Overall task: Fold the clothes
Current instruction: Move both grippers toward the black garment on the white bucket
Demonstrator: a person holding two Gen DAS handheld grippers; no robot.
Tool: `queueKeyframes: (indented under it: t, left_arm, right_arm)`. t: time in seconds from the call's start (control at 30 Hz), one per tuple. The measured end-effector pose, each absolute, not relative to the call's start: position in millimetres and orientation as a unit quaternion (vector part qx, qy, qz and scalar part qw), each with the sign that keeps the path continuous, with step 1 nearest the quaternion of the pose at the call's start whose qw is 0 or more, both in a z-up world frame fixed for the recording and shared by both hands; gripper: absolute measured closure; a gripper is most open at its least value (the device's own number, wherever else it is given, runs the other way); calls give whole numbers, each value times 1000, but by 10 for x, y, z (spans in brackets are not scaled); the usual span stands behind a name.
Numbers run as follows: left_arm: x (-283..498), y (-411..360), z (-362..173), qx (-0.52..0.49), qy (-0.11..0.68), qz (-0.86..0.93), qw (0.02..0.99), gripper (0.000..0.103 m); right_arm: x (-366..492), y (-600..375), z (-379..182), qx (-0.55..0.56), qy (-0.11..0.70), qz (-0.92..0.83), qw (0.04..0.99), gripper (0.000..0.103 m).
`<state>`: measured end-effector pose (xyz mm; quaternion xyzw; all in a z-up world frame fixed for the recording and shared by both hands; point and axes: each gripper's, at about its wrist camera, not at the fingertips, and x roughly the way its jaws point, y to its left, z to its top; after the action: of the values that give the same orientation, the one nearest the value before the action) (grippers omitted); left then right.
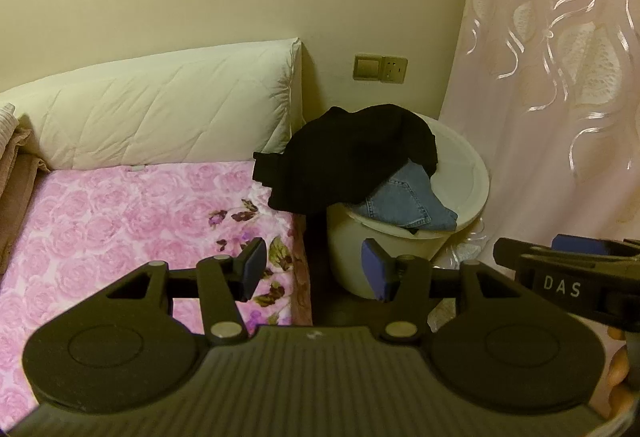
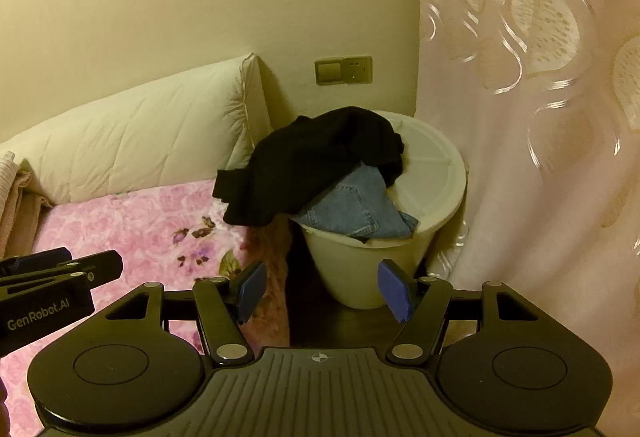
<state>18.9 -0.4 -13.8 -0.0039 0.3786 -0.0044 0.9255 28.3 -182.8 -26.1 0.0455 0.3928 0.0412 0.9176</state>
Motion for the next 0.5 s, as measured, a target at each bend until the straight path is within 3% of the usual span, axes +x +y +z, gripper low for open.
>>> queueKeyframes:
  t: [0.5]
  left_arm:
    - [398,149,-169,-17,390,-10,921,54]
  right_arm:
    - [486,-1706,-269,30,396,42,917,38]
